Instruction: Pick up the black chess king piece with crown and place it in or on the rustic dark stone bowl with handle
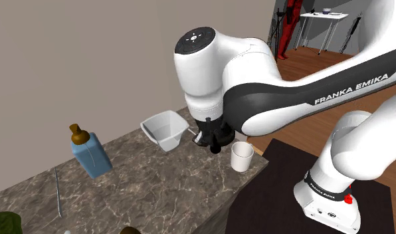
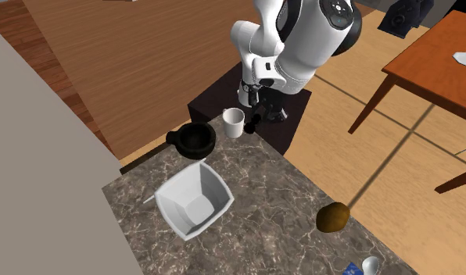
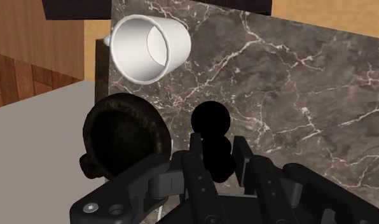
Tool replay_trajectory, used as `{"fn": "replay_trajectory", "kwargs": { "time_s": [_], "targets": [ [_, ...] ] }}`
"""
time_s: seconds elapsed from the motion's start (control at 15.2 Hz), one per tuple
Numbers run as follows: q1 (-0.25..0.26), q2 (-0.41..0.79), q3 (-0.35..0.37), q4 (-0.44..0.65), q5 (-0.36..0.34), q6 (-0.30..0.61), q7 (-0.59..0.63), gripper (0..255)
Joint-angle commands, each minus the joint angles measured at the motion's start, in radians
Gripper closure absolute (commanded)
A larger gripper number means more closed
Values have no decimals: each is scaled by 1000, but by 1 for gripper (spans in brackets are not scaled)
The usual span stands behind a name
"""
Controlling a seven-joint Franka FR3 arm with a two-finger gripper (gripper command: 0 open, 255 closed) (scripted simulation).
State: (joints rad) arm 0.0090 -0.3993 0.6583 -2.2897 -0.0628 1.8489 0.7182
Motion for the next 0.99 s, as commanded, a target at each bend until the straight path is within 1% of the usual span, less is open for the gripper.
{"fn": "replay_trajectory", "kwargs": {
  "time_s": [0.0,0.46,0.92],
  "targets": [
    [-7,-11,-23,-3,-5,-3,-30,255],
    [-69,-38,-159,-46,-58,47,-199,255],
    [-148,-5,-278,-32,-127,99,-351,255]
  ]
}}
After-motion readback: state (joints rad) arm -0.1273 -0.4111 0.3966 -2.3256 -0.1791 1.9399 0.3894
